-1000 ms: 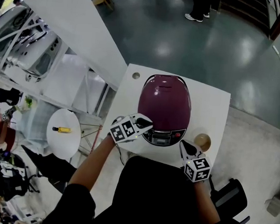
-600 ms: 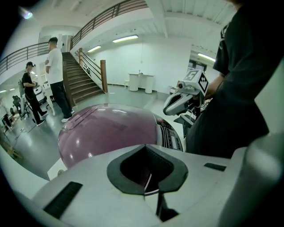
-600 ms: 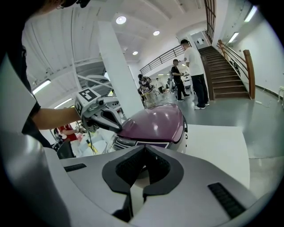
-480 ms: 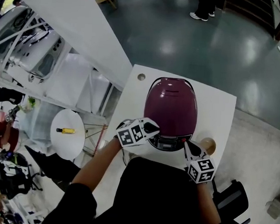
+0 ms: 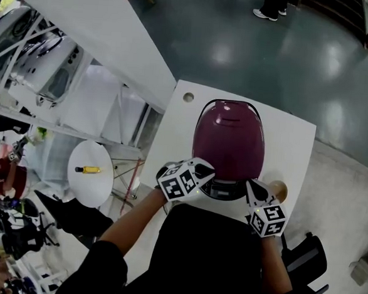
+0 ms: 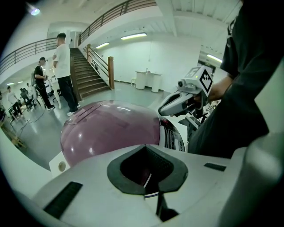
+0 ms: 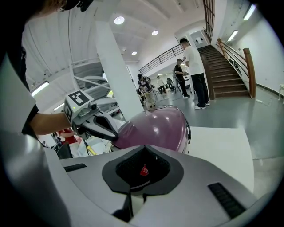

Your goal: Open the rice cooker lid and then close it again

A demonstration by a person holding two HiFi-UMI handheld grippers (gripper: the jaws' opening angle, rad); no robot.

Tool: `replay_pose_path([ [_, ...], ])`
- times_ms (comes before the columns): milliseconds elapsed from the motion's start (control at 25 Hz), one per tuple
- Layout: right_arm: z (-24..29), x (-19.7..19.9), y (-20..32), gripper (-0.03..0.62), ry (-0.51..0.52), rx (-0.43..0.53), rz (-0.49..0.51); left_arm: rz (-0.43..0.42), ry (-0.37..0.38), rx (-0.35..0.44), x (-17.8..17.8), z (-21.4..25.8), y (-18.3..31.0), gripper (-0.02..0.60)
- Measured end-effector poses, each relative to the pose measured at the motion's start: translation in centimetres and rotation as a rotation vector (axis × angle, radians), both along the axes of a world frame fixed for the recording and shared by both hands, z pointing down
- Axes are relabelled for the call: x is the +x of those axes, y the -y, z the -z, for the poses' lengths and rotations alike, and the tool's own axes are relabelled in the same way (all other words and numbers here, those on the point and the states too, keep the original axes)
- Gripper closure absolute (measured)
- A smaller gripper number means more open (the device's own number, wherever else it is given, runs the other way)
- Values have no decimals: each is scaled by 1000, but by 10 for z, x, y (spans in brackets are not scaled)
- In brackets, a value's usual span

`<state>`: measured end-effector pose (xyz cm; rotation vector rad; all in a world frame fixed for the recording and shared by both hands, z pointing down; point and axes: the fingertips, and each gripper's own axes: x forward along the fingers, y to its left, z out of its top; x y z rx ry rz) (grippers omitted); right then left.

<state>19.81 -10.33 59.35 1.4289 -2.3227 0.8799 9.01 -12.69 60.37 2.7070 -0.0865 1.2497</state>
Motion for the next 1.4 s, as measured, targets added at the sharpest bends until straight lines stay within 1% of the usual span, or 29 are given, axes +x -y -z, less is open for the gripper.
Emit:
replay_pose_path([
  [200,-2,0,2,594,-4,-9,-9,69,-2,-21,3,0,1,578],
  [280,-4,-6,2,594,-8,-11,3,78,10,-22,2,-1,2,578],
  [520,-6,-19,-4,594,6,-18,12,58,70,4,2,-2,2,578],
  [680,-9,-21,-10,594,6,-21,13,47,106,54,2,-3,0,578],
  [880,-5,-16,-8,594,-7,-6,8,69,95,46,2,-3,1,578],
  [1120,2,-15,12,594,-30,34,29,24,145,76,5,-4,-1,578],
  [1240,3,-20,21,594,-52,41,52,30,133,68,5,-4,0,578],
  [1400,-2,-23,25,594,-97,22,65,37,120,64,6,-4,1,578],
])
